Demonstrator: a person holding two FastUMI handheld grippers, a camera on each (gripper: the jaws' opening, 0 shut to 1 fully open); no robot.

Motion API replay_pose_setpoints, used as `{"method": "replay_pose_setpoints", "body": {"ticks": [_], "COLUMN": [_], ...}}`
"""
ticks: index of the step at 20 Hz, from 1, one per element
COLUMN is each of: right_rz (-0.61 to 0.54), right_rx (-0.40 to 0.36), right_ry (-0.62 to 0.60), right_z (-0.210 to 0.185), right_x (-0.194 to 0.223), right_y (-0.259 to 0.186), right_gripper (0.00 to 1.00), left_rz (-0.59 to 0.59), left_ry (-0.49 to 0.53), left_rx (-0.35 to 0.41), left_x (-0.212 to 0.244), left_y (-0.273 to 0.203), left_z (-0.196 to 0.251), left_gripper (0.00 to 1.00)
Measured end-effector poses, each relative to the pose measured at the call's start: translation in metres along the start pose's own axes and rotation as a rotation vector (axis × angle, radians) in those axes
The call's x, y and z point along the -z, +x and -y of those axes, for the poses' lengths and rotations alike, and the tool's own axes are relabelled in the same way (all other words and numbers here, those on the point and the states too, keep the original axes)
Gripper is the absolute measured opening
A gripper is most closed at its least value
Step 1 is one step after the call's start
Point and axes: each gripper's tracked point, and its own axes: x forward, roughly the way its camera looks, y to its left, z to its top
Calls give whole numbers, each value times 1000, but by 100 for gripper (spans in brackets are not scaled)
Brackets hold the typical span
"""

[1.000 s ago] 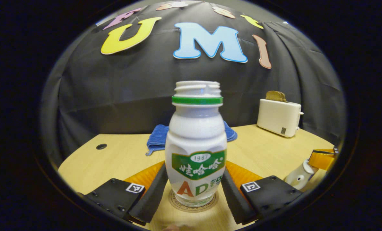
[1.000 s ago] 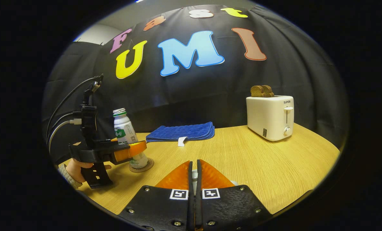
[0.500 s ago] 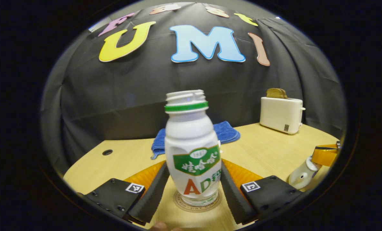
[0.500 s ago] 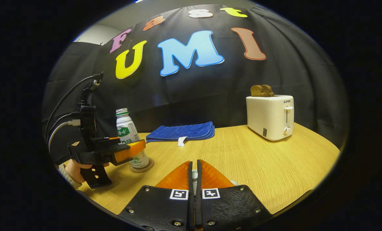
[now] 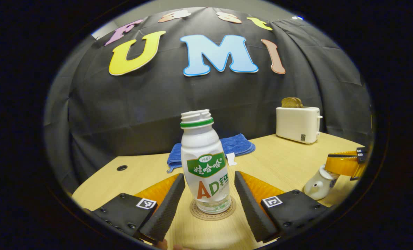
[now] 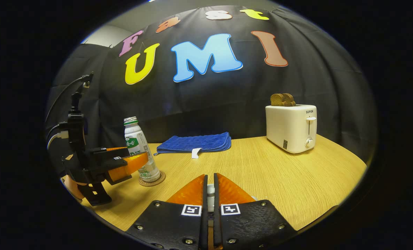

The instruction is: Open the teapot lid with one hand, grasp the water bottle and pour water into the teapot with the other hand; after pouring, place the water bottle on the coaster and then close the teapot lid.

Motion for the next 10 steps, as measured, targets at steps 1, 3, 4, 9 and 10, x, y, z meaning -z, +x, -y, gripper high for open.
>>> {"method": "replay_pose_setpoints", "body": {"ticks": [1,3,4,9,10], "right_rz": [2,13,25,105,124], "right_rx": [-9,-20,-22,30,46], "right_ry": [6,15,18,-26,-39], "right_z": [-2,-4,-5,0,1], "right_x": [-1,-3,-6,-25,-29], "right_y": [1,-2,-2,-14,-17], "right_gripper": [8,23,35,72,72], "left_rz": [7,20,30,57,66], "left_ry": [9,19,19,-1,-5], "left_rx": [-5,-15,-18,-35,-37], "left_x": [-1,-5,-7,-12,-11], "left_y": [-4,-11,-15,-35,-40], "left_z": [-1,-1,-1,-1,2], "left_gripper": [100,100,100,95,95]}}
